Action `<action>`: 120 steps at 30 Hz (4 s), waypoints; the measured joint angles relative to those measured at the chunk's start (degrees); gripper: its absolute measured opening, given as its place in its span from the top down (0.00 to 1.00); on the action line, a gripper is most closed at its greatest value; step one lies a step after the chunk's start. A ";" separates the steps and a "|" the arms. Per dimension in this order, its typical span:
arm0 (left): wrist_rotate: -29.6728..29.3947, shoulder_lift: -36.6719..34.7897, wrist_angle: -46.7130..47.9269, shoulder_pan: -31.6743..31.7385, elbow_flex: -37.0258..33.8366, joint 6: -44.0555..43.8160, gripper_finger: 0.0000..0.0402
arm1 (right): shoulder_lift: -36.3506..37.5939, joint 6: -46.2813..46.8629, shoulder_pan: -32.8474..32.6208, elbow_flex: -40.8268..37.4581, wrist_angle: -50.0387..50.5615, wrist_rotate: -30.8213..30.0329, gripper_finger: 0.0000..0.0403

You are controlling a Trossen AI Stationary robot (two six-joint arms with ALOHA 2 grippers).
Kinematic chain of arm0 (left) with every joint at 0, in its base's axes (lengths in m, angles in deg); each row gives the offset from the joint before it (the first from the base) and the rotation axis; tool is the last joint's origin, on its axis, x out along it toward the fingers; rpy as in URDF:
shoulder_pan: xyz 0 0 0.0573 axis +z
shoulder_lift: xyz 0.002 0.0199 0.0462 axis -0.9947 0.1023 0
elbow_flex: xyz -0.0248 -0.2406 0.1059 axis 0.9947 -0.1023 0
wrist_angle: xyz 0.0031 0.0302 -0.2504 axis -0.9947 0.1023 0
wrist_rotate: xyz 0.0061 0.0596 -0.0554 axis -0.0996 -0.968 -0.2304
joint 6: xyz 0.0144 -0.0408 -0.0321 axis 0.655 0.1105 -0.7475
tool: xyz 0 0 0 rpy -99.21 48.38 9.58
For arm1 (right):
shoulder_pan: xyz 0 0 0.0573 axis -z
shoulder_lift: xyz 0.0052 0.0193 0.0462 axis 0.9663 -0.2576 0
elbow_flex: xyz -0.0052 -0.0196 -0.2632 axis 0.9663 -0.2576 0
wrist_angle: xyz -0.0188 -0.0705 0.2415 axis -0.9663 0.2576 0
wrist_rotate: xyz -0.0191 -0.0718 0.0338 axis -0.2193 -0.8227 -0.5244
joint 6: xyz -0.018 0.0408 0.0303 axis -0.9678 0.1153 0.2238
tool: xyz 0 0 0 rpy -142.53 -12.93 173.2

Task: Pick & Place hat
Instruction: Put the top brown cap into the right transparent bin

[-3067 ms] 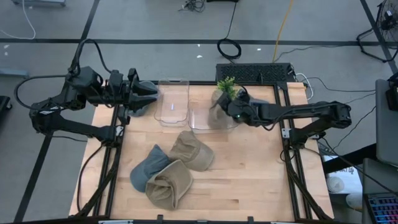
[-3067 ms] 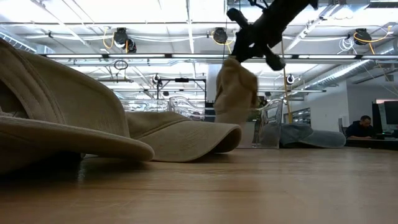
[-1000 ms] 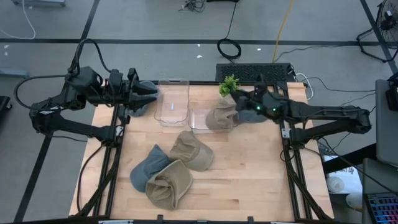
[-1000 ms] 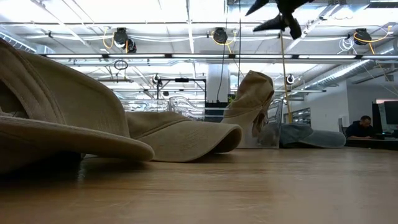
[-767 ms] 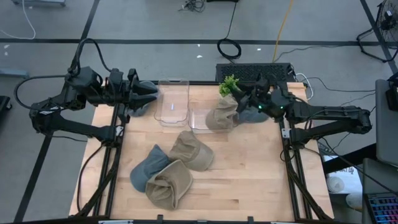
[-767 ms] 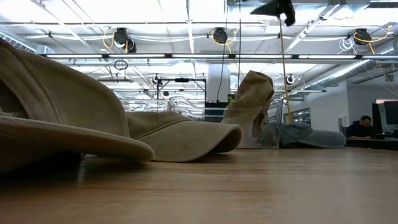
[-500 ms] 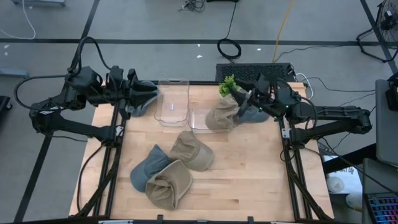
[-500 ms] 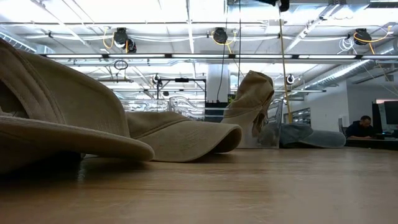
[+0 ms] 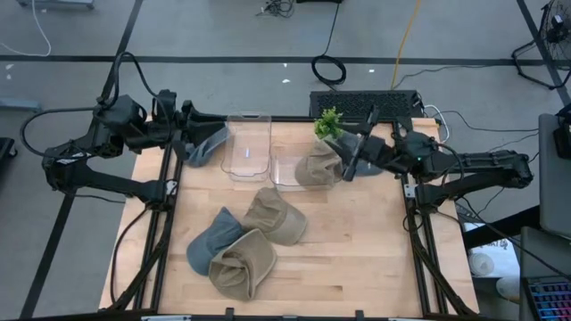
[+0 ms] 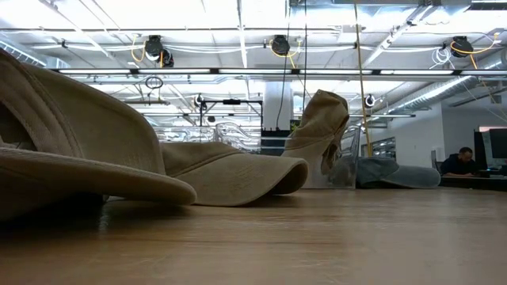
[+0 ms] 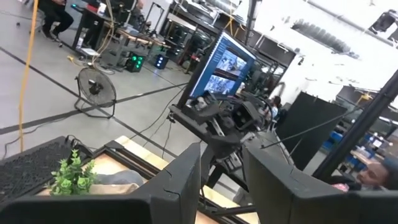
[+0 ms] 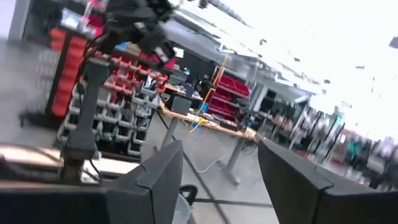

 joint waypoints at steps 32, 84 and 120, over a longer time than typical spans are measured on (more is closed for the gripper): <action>0.54 -0.02 0.15 -0.02 0.00 -2.02 0.68 | -15.24 -20.63 -22.20 0.02 13.80 -18.49 0.51; 2.58 1.41 2.78 -0.02 -0.02 -2.20 0.68 | -31.04 2.56 -35.20 -15.63 16.21 -22.63 0.51; 2.58 1.80 2.58 0.00 -0.04 -2.64 0.68 | -39.89 -12.17 -25.29 -13.99 -4.55 -11.82 0.51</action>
